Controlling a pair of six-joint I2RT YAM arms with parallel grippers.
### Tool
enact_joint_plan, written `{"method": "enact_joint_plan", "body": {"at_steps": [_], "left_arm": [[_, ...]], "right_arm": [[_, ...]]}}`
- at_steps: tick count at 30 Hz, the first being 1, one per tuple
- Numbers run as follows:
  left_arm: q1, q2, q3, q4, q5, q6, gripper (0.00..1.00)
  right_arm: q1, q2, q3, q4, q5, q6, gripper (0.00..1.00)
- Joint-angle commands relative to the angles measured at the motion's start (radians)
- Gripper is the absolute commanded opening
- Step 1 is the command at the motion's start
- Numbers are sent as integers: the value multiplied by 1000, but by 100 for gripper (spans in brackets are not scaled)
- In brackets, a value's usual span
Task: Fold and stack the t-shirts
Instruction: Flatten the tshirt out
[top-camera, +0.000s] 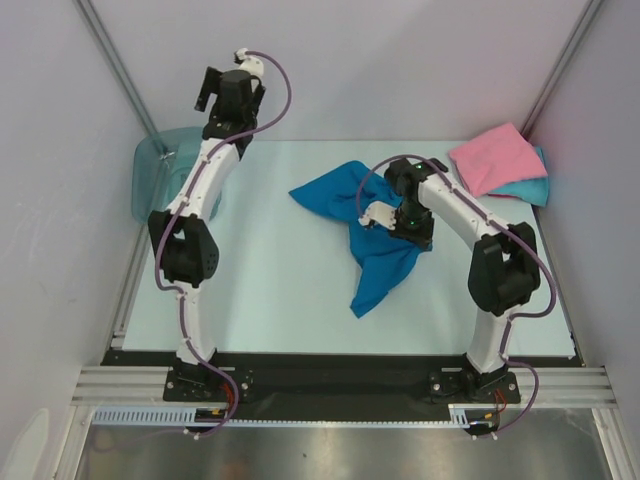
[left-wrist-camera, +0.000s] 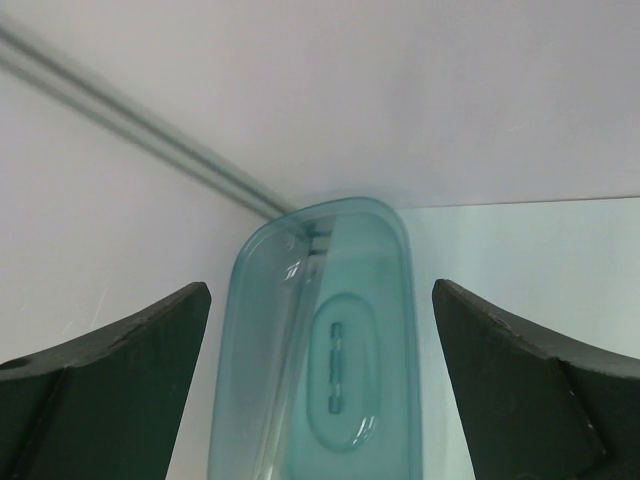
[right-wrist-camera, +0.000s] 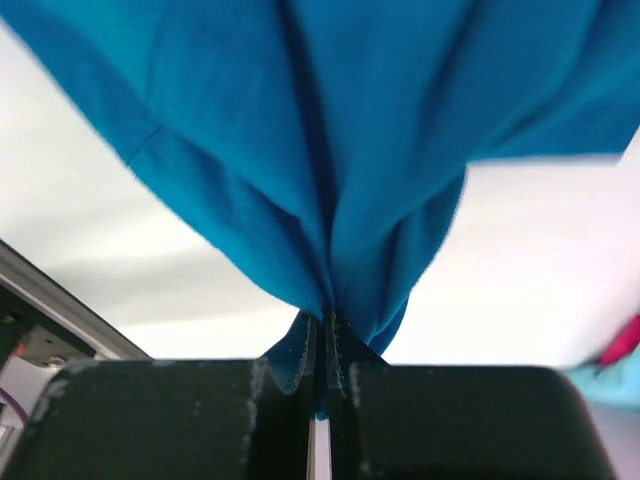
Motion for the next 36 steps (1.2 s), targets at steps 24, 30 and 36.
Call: {"method": "enact_joint_plan", "body": {"at_steps": [24, 30, 36], "left_arm": [[-139, 93, 2, -193, 1110, 86, 100], [-168, 110, -24, -222, 1249, 106, 100], [-196, 142, -44, -182, 1304, 82, 100]], "right_arm": [[-397, -70, -90, 41, 175, -42, 66], [-310, -11, 138, 200, 165, 66, 70], [-193, -7, 165, 289, 208, 75, 70]]}}
